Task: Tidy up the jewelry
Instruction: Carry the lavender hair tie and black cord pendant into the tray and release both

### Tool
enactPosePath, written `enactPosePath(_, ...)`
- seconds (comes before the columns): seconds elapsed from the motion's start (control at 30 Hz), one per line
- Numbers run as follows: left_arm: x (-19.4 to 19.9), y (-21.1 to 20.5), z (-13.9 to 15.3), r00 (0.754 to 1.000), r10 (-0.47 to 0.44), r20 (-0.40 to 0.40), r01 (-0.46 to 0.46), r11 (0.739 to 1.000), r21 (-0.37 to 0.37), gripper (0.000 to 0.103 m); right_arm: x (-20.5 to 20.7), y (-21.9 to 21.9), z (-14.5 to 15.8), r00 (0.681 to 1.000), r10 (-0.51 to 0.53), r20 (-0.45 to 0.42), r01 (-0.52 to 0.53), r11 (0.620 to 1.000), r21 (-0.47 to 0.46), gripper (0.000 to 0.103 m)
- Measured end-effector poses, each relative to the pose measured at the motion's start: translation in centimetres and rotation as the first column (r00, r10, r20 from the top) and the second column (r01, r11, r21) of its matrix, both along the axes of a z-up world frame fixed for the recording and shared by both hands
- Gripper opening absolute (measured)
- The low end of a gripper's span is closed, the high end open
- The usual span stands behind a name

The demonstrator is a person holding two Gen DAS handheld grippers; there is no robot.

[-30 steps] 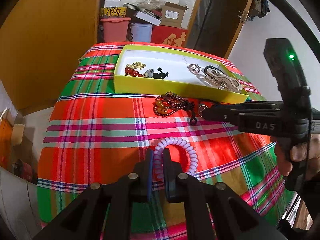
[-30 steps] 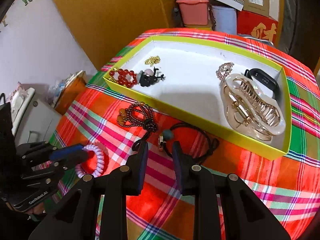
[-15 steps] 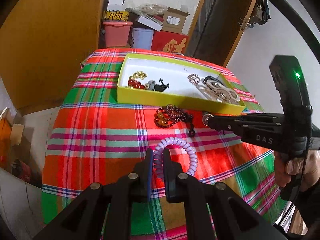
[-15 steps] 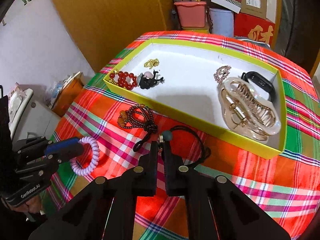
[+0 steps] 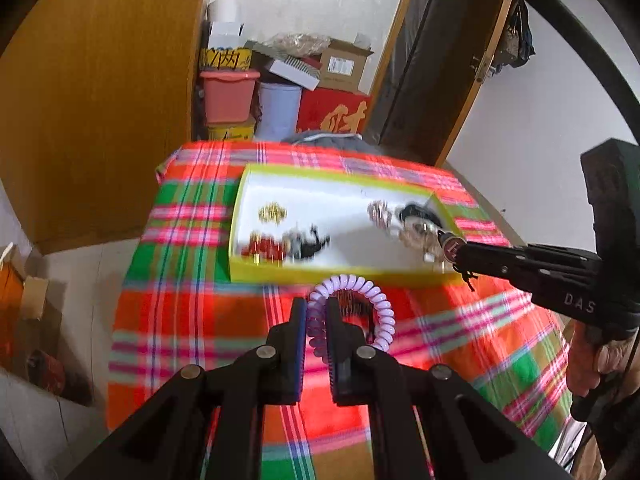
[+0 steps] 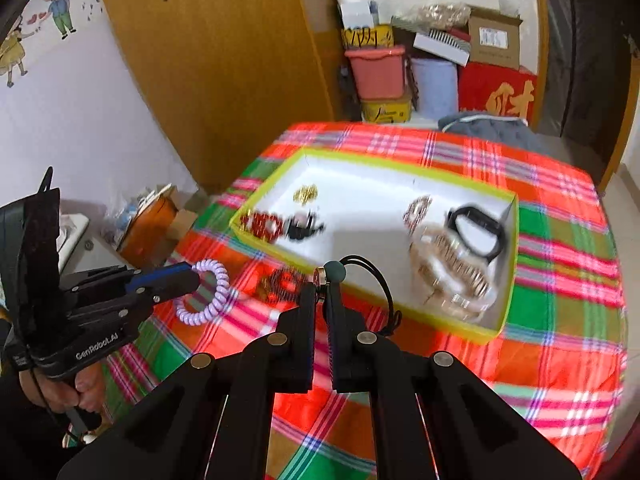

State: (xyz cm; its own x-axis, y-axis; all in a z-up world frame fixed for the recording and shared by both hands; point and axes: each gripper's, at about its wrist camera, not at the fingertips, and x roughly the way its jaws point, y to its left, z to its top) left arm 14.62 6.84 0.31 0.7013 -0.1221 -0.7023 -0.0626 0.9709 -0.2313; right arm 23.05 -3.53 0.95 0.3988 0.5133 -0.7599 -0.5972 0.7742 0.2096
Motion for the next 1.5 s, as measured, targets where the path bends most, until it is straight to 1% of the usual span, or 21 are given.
enactPosePath(0.17, 3.0, 0.8, 1.1, 1.000, 0.007, 0.022, -0.008, 1.000, 0.018, 0.009, 2.2, 0.0, 1.4, 0.999, -0.018, 0.040, 0.019, 1.000, -0.005, 0.005)
enactPosePath(0.33, 6.5, 1.5, 1.1, 1.000, 0.018, 0.023, -0.019, 0.999, 0.026, 0.009, 5.2, 0.2, 1.3, 0.998, -0.041, 0.052, 0.043, 0.999, -0.023, 0.005)
enactPosePath(0.43, 8.2, 1.8, 0.7, 1.000, 0.022, 0.014, -0.023, 0.999, 0.033, 0.009, 7.1, 0.3, 0.6, 0.997, -0.052, 0.053, 0.055, 0.997, -0.046, 0.005)
enactPosePath(0.57, 10.5, 2.0, -0.3, 1.000, 0.024, -0.001, -0.024, 0.999, 0.045, 0.009, 9.9, 0.4, -0.7, 0.997, -0.069, 0.020, 0.070, 0.996, -0.052, 0.005)
enactPosePath(0.77, 13.2, 2.9, -1.9, 0.999, 0.038, -0.026, -0.036, 0.998, 0.042, 0.009, 12.4, 1.2, -2.5, 0.998, -0.068, 0.009, 0.069, 0.993, -0.100, 0.005)
enactPosePath(1.0, 15.0, 3.5, -4.1, 0.996, 0.055, -0.066, -0.052, 0.998, 0.042, 0.009, 14.2, 1.3, -5.0, 0.997, -0.079, -0.024, 0.075, 0.986, -0.148, 0.005)
enactPosePath(1.17, 15.7, 3.9, -5.5, 0.993, 0.069, -0.094, -0.067, 0.997, 0.031, 0.009, 14.7, 1.1, -6.3, 0.993, -0.091, -0.072, 0.080, 0.987, -0.138, 0.005)
enactPosePath(1.23, 15.8, 4.0, -5.9, 0.991, 0.077, -0.106, -0.074, 0.997, 0.030, 0.009, 14.7, 1.1, -6.4, 0.993, -0.089, -0.076, 0.078, 0.987, -0.137, 0.005)
enactPosePath(1.27, 15.9, 4.1, -6.1, 0.990, 0.080, -0.113, -0.078, 0.997, 0.027, 0.009, 14.7, 1.0, -6.4, 0.993, -0.087, -0.076, 0.076, 0.988, -0.136, 0.007)
enactPosePath(1.33, 16.0, 4.3, -6.3, 0.988, 0.088, -0.125, -0.086, 0.996, 0.021, 0.009, 14.6, 0.9, -6.2, 0.994, -0.087, -0.072, 0.077, 0.989, -0.126, 0.023)
enactPosePath(1.5, 15.5, 4.7, -5.9, 0.985, 0.113, -0.134, -0.112, 0.994, 0.012, 0.010, 14.1, 0.5, -5.7, 0.993, -0.091, -0.072, 0.082, 0.990, -0.116, 0.023)
